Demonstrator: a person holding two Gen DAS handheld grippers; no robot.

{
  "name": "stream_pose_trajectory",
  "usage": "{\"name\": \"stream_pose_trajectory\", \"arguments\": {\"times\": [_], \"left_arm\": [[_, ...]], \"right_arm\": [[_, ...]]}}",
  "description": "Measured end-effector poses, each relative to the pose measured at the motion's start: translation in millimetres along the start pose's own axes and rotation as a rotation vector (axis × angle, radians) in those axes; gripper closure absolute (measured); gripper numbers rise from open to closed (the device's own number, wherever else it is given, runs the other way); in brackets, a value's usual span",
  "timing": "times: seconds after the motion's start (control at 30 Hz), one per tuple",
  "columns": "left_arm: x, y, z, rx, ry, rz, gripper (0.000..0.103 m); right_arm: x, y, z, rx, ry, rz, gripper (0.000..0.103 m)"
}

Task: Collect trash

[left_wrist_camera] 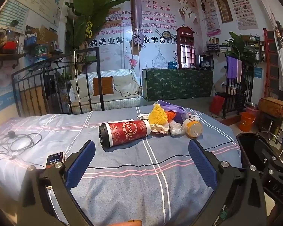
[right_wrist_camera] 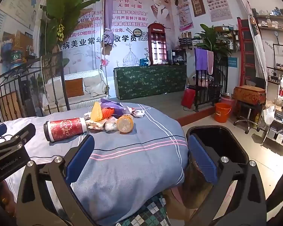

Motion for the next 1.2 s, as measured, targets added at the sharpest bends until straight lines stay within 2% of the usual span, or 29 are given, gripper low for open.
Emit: {"name": "stream_pose_trajectory", "arguments": {"times": [0.53, 0.6, 1.2], "left_arm": [[23, -2, 8, 0.004, -0.010, 0.010, 0.005], [7, -1, -1, -0.005, -0.016, 0.018, 0.005], [4, -2, 0, -0.010, -0.023, 0.020, 0.005]], "right_arm": [[4, -1, 2, -0.001, -0.005, -0.005, 0.005], [5, -1, 3, -0.003, -0.003, -0.004, 0.005], [4, -3, 1, -0.007, -0.002, -0.003, 0.005]]}}
Point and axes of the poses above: each gripper's, at about its wrist camera, not at the fingertips, and z roughly against the way its jaws point, x to its right, y to its top, the point moved 3 cm from there along -z, roughly the way its jaws point, and after that the axes turned 2 degrees about x, right-handed, at the moved point
